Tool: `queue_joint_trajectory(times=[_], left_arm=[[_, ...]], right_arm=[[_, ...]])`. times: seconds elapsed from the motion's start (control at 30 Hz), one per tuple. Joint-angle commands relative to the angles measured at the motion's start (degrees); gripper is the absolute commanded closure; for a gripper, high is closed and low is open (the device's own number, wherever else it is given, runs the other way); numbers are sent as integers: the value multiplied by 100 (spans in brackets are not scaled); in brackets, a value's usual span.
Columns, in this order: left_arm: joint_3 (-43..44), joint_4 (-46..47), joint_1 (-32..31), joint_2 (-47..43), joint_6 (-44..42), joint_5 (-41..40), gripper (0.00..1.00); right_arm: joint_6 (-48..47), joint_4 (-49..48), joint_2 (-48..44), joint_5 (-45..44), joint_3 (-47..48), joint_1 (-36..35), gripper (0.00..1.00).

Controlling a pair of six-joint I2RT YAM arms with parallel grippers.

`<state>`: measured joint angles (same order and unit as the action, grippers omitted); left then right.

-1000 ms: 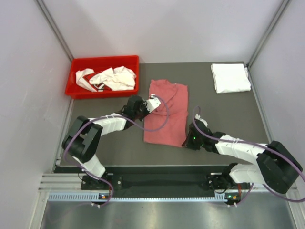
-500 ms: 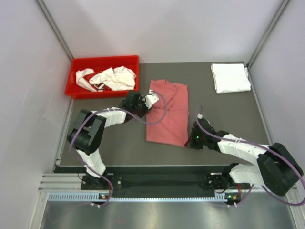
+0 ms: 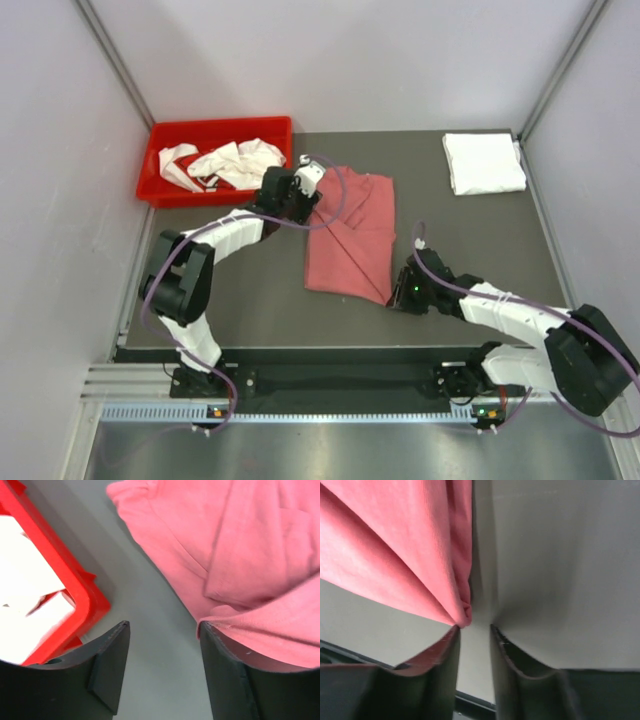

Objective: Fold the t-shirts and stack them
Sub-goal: Fold the tshirt

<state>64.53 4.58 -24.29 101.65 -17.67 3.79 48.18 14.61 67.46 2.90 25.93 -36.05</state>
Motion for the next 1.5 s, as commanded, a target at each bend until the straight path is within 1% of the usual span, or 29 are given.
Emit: queue_joint_trajectory(times=[0.0, 0.03, 0.1, 0.13, 0.23, 0.37, 0.43, 0.5, 0.53, 0.6, 0.63, 0.67, 0.7, 0.73, 0.77, 0.83, 0.87, 0.93, 1.0, 1.03, 1.1, 1.13, 1.2, 1.23, 1.27, 1.33, 1.37, 1.4, 1.47], left_arm=[[104, -387, 100, -636, 308, 373, 36], [60, -431, 100, -716, 282, 525, 36], [-106, -764, 92, -926, 64, 980, 31], [-186, -818, 92, -971, -51, 1166, 30], [-397, -1090, 30, -1050, -465, 1510, 29], [-380, -1468, 30, -980, -781, 1940, 29], [-240, -1617, 30, -857, -835, 1915, 29], [-152, -1627, 30, -796, -773, 1871, 29], [-152, -1644, 30, -830, -782, 1958, 29], [-213, -1802, -5, -1032, -878, 2142, 30], [-265, -1890, -136, -1146, -948, 2187, 32], [-483, -2038, -241, -1417, -1018, 2178, 35], [-633, -2101, -486, -1559, -1237, 2170, 36], [-809, -2154, -610, -1699, -1369, 2161, 37], [-1176, -2241, -733, -1849, -1484, 2152, 37], [-1503, -2321, -1023, -2166, -1853, 2012, 34], [-1792, -2347, -1086, -2236, -1958, 1951, 32], [-2022, -2365, -1217, -2333, -2179, 1713, 30], [-2286, -2304, -1384, -2351, -2345, 1494, 29], [-2374, -2243, -1429, -2368, -2381, 1328, 29], [-2568, -2155, -1543, -2448, -2477, 1247, 28], [-2638, -2015, -1587, -2474, -2478, 1221, 29], [-2814, -1839, -1631, -2474, -2469, 1177, 30], [-2893, -1707, -1622, -2465, -2460, 1150, 31], [-2920, -1671, -1631, -2396, -2443, 1150, 36], [-2955, -1540, -1640, -2334, -2329, 1133, 46], [-3007, -1478, -1640, -2325, -2259, 1106, 60], [-3043, -1434, -1640, -2342, -2223, 1089, 68], [-3139, -1294, -1640, -2429, -2162, 1097, 80]], right_arm=[[-177, 516, -119, -105, 52, 63, 67], [-186, 534, -154, -105, 61, 81, 61], [-230, 525, -163, -96, 122, 72, 56], [-265, 534, -163, -114, 157, 81, 53], [-423, 543, -102, -131, 359, 142, 50], [-792, 552, 47, -175, 763, 440, 50], [-1012, 508, 144, -263, 1036, 722, 50], [-1222, 236, 241, -272, 1299, 984, 50], [-1267, -52, 372, -263, 1379, 1056, 52], [-1399, -309, 591, -263, 1676, 1231, 53], [-1452, -432, 906, -272, 1809, 1276, 54], [-1496, -459, 1101, -263, 1958, 1311, 54], [-1540, -468, 1276, -263, 2255, 1381, 54], [-1566, -485, 1652, -220, 2397, 1408, 54], [-1601, -529, 1839, -184, 2521, 1408, 54], [-1628, -582, 2321, -140, 2846, 1443, 53], [-1619, -582, 2463, -123, 2952, 1469, 53], [-1663, -600, 2823, -88, 3215, 1505, 53], [-1689, -617, 3000, -44, 3426, 1522, 56], [-1698, -609, 3140, -35, 3479, 1522, 63], [-1681, -652, 3220, 0, 3567, 1540, 71], [-1689, -722, 3273, 18, 3585, 1549, 78], [-1672, -810, 3317, 53, 3612, 1566, 88], [-1663, -846, 3343, 71, 3612, 1566, 96], [-1689, -855, 3352, 88, 3620, 1566, 100], [-1707, -951, 3300, 115, 3577, 1566, 100], [-1759, -1012, 3256, 97, 3507, 1575, 100], [-1786, -1065, 3204, 71, 3471, 1575, 100], [-1873, -1162, 3098, 53, 3410, 1566, 100]])
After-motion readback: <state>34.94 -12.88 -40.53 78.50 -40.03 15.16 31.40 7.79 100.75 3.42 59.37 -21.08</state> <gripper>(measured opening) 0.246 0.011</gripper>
